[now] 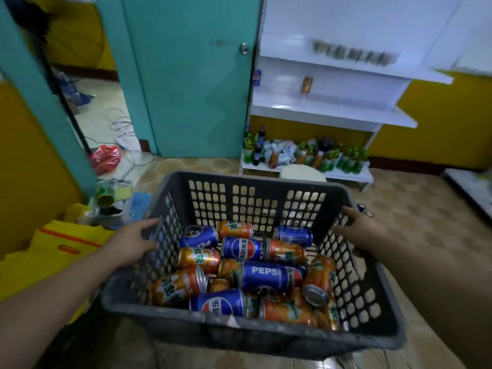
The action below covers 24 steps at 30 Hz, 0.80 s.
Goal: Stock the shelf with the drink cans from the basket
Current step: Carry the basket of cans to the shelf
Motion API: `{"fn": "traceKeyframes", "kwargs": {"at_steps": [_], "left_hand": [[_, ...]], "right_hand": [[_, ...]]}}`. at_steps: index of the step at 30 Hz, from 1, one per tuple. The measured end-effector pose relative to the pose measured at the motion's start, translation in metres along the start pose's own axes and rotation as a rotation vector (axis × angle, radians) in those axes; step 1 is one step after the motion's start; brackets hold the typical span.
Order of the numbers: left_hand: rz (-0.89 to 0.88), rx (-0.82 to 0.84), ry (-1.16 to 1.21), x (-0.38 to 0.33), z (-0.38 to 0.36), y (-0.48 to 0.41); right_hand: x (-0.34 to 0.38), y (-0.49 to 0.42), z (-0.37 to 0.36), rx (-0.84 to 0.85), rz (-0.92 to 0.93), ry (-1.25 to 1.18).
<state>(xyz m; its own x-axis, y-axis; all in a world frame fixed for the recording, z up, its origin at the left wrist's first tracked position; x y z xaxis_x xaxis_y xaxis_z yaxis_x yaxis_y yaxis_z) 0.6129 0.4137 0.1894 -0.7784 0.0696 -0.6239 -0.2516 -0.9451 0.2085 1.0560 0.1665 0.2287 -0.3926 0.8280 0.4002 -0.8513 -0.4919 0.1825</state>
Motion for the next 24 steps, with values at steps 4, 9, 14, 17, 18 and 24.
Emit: {"fn": "traceKeyframes", "kwargs": {"at_steps": [4, 9, 14, 17, 18, 24], "left_hand": [[-0.108, 0.054, 0.007, -0.069, -0.019, -0.076], [-0.189, 0.089, 0.013, -0.159, -0.048, -0.163], [-0.221, 0.111, 0.017, -0.236, -0.093, -0.241], [-0.227, 0.132, 0.029, -0.275, -0.118, -0.285], [-0.232, 0.139, 0.034, -0.289, -0.126, -0.301], [-0.348, 0.207, -0.027, -0.39, -0.176, -0.397]], "right_hand": [[-0.013, -0.044, 0.022, -0.099, -0.075, -0.071], [-0.021, -0.125, 0.048, -0.158, -0.179, -0.1], [-0.025, -0.217, 0.065, -0.157, -0.255, -0.121], [-0.022, -0.263, 0.077, -0.168, -0.255, -0.131], [-0.02, -0.278, 0.083, -0.177, -0.257, -0.131], [-0.024, -0.363, 0.103, -0.229, -0.37, -0.124]]}}
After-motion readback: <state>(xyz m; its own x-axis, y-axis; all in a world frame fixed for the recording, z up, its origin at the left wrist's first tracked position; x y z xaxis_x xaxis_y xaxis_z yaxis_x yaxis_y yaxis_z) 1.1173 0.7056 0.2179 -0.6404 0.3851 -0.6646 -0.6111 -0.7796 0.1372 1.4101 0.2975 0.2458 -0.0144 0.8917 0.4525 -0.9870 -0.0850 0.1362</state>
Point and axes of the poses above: each hand's wrist, its own y-axis away from the middle knuckle, its own z-axis out of the back of the hand, x = y × z, the point moved 9 cm from there along -y, towards the middle knuckle, and after that the axes turned 11 degrees about -x, right-handed, at the moved point
